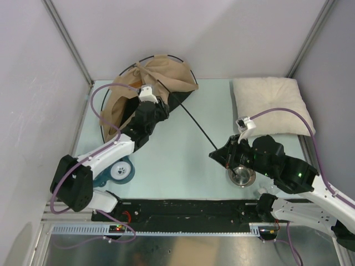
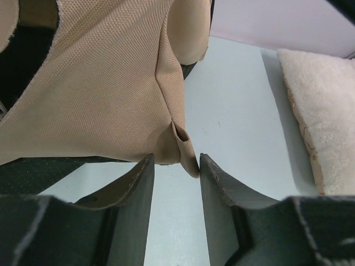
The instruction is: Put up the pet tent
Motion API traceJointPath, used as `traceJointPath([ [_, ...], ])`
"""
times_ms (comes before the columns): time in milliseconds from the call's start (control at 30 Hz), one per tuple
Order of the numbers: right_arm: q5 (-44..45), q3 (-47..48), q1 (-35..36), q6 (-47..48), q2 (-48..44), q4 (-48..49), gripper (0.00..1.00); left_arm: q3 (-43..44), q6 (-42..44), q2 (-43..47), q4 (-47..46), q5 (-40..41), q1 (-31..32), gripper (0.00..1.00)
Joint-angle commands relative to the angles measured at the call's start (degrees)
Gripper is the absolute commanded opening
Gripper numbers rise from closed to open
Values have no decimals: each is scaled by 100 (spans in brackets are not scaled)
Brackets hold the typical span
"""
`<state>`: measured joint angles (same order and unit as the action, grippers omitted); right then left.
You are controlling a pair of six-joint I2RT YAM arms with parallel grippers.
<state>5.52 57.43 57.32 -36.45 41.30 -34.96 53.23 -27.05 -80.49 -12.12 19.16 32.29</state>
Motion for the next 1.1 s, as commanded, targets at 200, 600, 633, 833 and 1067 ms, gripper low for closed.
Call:
traceJointPath([
  [200,113,-14,50,13,-7,240,0,143,-148,-227,20,5,75,38],
  [600,53,-30,45,7,22,280,0,174,-11,-146,26,271,77,1],
  [633,45,-39,48,11,25,284,0,141,55,-83,26,232,76,0],
  [833,-76,-176,251,105,-19,597,0,-345,457,539,-85,-351,82,0],
  [1067,822,-292,1290,247,-169,968,0,-1256,640,1666,-158,-784,84,0],
])
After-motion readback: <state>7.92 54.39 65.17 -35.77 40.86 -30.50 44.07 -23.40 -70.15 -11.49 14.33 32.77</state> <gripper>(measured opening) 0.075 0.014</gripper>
